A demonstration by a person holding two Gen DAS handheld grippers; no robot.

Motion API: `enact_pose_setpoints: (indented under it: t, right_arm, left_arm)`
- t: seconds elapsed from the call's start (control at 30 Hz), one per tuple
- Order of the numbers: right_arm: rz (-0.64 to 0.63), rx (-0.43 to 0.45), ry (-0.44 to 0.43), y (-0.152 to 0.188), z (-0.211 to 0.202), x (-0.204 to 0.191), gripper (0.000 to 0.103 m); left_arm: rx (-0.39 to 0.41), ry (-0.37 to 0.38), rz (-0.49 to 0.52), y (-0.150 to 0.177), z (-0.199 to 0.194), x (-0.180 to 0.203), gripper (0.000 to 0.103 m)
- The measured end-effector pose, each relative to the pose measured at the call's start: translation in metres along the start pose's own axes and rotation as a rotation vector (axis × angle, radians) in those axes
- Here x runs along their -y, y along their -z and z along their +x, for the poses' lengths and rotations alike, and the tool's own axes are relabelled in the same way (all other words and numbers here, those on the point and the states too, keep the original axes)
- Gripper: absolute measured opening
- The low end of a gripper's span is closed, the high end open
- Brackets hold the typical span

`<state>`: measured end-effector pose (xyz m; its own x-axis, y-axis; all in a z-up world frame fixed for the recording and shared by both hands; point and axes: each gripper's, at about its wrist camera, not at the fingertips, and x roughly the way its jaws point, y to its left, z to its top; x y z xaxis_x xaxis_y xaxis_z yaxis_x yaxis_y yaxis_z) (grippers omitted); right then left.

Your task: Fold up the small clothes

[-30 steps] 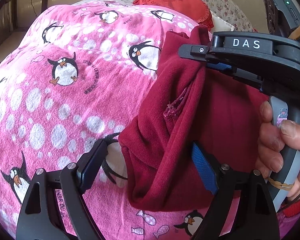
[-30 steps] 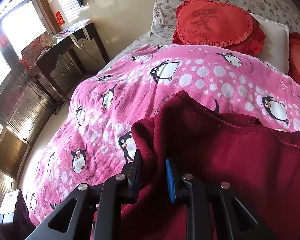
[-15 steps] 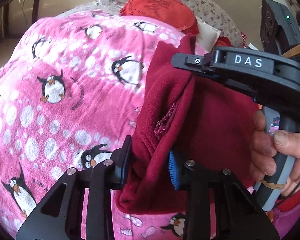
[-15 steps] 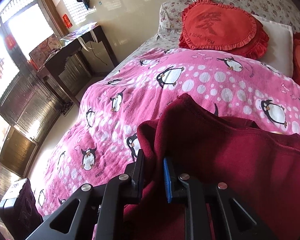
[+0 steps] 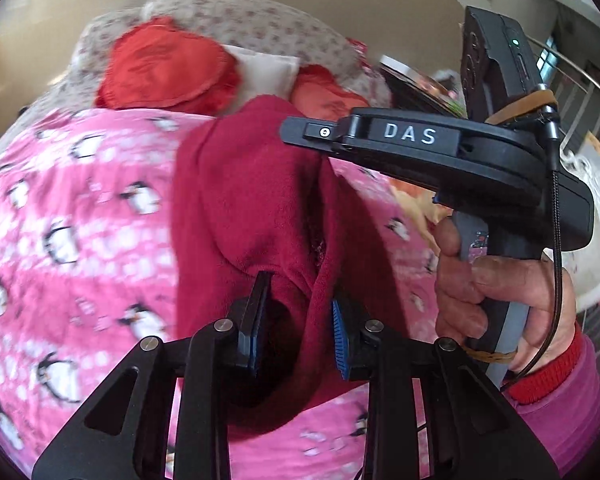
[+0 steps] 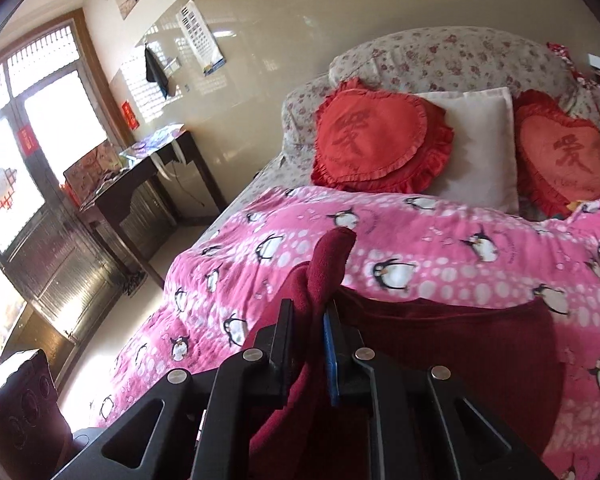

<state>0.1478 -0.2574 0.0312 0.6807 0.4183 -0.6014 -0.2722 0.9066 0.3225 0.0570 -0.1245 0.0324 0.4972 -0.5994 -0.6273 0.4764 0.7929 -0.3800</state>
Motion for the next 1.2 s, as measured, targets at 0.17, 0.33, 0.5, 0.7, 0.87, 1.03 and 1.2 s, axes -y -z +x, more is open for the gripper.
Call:
enact_pose_setpoints:
  t: [0.17,0.33,0.5,0.7,0.87,1.03,1.2]
  right_arm:
    - [0.102,0.027,0.087,0.018,-0.04,0.07,0.012]
    - [0.185,-0.034,0.224,0.051,-0.04,0.133,0.012]
    - [0.246,-0.051,0.222,0.067,-0.023,0.157,0.014]
    - [0.246,0.011,0.159,0.054,-0.078,0.133,0.026]
    - [0.141,-0.062,0.161,0.075,-0.075,0.088,0.062]
    - [0.188,-0.132,0.172,0.097,-0.044,0.098,0.031]
    - [0.138,-0.083,0.217,0.085,-0.048,0.103,0.009]
  left_arm:
    - [-0.096,0.05,0.045,0.001,0.064,0.051,0.026]
    - [-0.205,0.048,0.064,0.011,0.111,0.074,0.027]
    - [-0.223,0.114,0.067,0.001,0.096,0.086,0.045]
    - [-0.132,-0.021,0.12,0.005,0.036,0.061,0.058]
    - [-0.176,-0.156,0.033,0.021,0.041,0.021,0.058]
    - [-0.226,-0.139,0.018,0.047,0.056,0.017,0.058]
    - [-0.223,-0.152,0.067,0.057,0.061,0.031,0.061]
